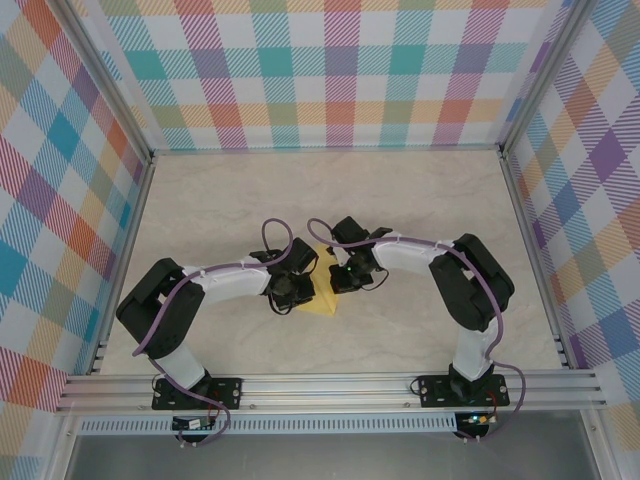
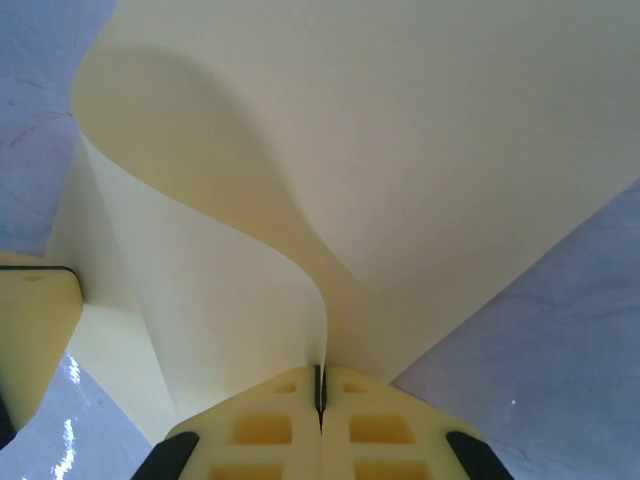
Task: Fold a paper plane with a square sheet of paper (pick it up from the middle)
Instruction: Fold the triangle a second time at the center of the table.
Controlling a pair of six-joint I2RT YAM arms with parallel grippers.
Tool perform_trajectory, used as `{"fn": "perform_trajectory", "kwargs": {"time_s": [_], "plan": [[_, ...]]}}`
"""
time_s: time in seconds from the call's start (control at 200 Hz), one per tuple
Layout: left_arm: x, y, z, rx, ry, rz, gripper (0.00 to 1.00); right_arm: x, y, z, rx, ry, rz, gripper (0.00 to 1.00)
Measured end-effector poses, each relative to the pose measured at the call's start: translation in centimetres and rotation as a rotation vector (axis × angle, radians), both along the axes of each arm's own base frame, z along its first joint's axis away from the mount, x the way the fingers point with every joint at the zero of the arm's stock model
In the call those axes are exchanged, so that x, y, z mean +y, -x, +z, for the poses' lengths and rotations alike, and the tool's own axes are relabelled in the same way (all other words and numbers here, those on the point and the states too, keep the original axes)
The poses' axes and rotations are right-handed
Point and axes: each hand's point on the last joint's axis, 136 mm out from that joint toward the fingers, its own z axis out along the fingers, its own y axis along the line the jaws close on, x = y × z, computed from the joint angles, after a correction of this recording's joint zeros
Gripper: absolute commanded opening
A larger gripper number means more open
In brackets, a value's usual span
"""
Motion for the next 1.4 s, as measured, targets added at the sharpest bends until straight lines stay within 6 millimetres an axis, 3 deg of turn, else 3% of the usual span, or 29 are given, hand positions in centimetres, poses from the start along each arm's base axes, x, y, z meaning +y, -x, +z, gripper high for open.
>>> {"fn": "perform_trajectory", "kwargs": {"time_s": [0.71, 1.405], "plan": [[-0.03, -0.01, 0.01, -0.001, 0.001, 0.0, 0.1, -0.04, -0.17, 0.49, 0.0, 0.008, -0.011, 0.01], [-0.05, -0.02, 0.01, -0.002, 0.001, -0.004, 0.12, -0.37, 0.11, -0.37, 0.026, 0.034, -0.015, 0.02]]}}
